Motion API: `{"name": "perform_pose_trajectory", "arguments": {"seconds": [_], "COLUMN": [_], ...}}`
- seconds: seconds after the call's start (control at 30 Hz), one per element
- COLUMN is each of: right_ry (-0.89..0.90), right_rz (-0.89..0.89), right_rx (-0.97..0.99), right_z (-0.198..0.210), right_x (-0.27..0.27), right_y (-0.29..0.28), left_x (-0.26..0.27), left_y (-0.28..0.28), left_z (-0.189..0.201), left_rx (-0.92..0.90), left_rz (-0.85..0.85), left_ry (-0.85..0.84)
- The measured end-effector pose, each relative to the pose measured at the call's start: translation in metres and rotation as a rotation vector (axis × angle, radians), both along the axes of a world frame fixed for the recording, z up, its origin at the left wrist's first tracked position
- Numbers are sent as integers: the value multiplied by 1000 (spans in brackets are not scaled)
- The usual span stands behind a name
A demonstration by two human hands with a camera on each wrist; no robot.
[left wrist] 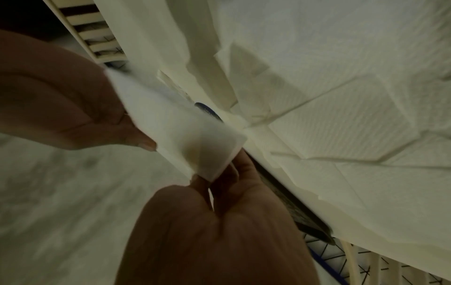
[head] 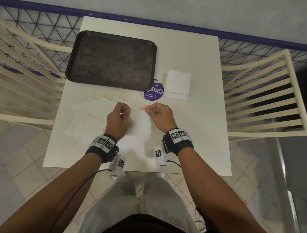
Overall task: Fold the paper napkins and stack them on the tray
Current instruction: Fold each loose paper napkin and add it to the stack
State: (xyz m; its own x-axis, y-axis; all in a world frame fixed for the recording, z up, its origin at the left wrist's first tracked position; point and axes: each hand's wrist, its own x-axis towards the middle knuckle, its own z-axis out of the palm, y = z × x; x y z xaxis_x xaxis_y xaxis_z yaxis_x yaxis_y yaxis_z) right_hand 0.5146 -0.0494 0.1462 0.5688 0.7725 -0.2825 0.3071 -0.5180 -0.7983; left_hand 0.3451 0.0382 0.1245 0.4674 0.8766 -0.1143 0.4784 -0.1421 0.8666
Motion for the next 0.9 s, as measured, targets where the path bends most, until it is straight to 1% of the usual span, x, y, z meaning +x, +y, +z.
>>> {"name": "perform_pose_trajectory", "arguments": {"seconds": [0.1, 0.23, 0.4, 0.57, 0.67, 0.77, 0.83, 0.9], "right_ry": [51, 67, 102, 82, 129, 188, 175, 165], "right_rz": [-57, -110, -187, -243, -275, -232, -172, -134], "right_rx": [74, 139, 139, 140, 142, 58, 6, -7], "right_z": [-3, -1, -3, -6, -4, -3, -6, -8], "right_x": [-3, -7, -13, -17, -20, -22, -24, -28], "right_y": [0, -1, -1, -5, -6, -7, -9, -10], "left_x": [2, 5, 6, 7, 7, 6, 6, 6], "left_y": [-2, -3, -3, -2, -1, 0, 2, 5], "left_z": [1, 3, 4, 2, 2, 1, 0, -1], "left_rx": [29, 37, 46, 43, 34, 38, 40, 31], "left_rz": [4, 33, 50, 26, 34, 70, 92, 120], "left_ry": [15, 18, 21, 12, 10, 11, 10, 21]}}
